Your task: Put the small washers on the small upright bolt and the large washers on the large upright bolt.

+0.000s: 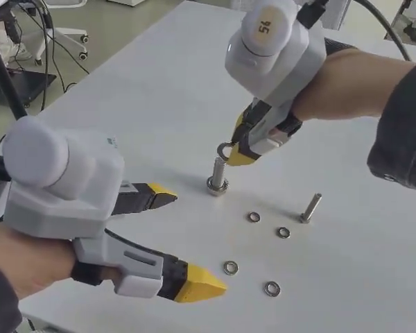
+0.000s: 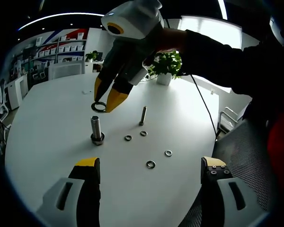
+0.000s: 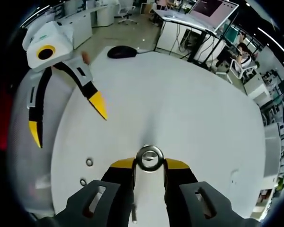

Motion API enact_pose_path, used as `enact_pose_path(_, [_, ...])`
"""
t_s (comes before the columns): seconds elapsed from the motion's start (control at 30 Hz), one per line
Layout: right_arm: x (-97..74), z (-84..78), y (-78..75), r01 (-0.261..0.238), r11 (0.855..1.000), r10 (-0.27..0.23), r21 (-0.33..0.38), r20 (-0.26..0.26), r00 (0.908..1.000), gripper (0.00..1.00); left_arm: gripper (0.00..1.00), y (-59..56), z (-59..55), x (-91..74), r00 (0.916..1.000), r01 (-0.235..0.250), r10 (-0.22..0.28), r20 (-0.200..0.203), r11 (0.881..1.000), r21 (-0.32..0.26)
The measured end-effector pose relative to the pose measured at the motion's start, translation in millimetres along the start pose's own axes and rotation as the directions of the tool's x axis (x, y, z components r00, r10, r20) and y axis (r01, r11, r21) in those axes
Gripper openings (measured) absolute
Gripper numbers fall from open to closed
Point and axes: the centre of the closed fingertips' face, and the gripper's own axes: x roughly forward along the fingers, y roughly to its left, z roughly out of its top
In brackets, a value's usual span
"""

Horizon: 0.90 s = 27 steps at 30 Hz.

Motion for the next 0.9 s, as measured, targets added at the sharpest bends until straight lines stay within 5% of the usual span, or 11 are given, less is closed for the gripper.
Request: enact_pose_path(0.9, [23.9, -2.1, 1.8, -0.065, 0.998, 0.065, 0.0, -0.049, 0.9967, 0.24, 0.87, -2.8, -4.5, -2.2, 1.0, -0.002, 0.002, -0.005, 1.0, -0.006])
